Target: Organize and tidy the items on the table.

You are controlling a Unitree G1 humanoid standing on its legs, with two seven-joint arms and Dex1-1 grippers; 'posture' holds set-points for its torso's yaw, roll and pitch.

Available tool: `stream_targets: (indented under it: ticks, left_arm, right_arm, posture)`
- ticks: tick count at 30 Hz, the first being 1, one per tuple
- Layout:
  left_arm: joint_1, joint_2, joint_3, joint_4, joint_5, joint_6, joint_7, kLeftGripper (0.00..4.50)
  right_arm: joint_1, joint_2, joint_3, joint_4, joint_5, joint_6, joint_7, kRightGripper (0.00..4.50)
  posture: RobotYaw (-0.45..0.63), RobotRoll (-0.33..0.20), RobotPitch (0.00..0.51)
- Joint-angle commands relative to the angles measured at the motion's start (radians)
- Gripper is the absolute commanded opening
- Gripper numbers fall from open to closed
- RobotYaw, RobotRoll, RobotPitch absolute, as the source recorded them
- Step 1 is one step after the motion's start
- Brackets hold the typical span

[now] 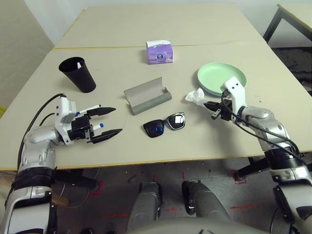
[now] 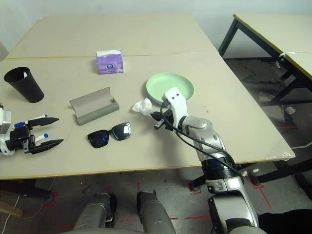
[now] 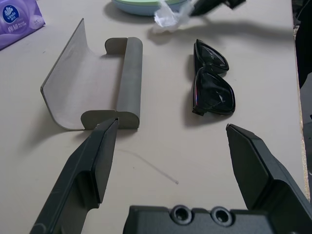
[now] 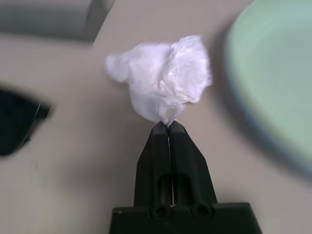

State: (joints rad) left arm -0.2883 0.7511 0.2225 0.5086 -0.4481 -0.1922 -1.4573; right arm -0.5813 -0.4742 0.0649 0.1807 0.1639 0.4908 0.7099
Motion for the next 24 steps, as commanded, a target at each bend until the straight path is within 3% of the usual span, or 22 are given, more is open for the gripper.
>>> stream_targets:
  ticks: [1,10,17,24]
  left_arm:
    - [0.008,-0.003,0.000,-0.005,0.000,0.007,0.002,4.50]
    - [0.013,-0.011,0.001,-0.006,0.001,0.003,0.011,4.50]
    - [0.037,-0.008,0.010,-0.031,-0.010,0.011,0.018,4.50]
    - [0.043,-0.003,0.011,-0.037,-0.010,0.017,0.023,4.50]
  right_arm:
    - [-0.093,-0.015,-0.076,0.061,0.010,-0.033,-0.045,0.04]
    - [-0.257,-0.070,-0.097,0.399,-0.070,-0.192,-0.094,0.04]
    - [-0.274,-0.064,-0.073,0.550,-0.121,-0.257,-0.096,0.04]
    - [-0.280,-0.058,-0.084,0.549,-0.122,-0.252,-0.094,2.35]
  posture:
    - [0.01,0.000,0.153]
    - [0.02,0.000,0.148]
    - [0.03,0.000,0.149]
    - [0.03,0.000,0.150]
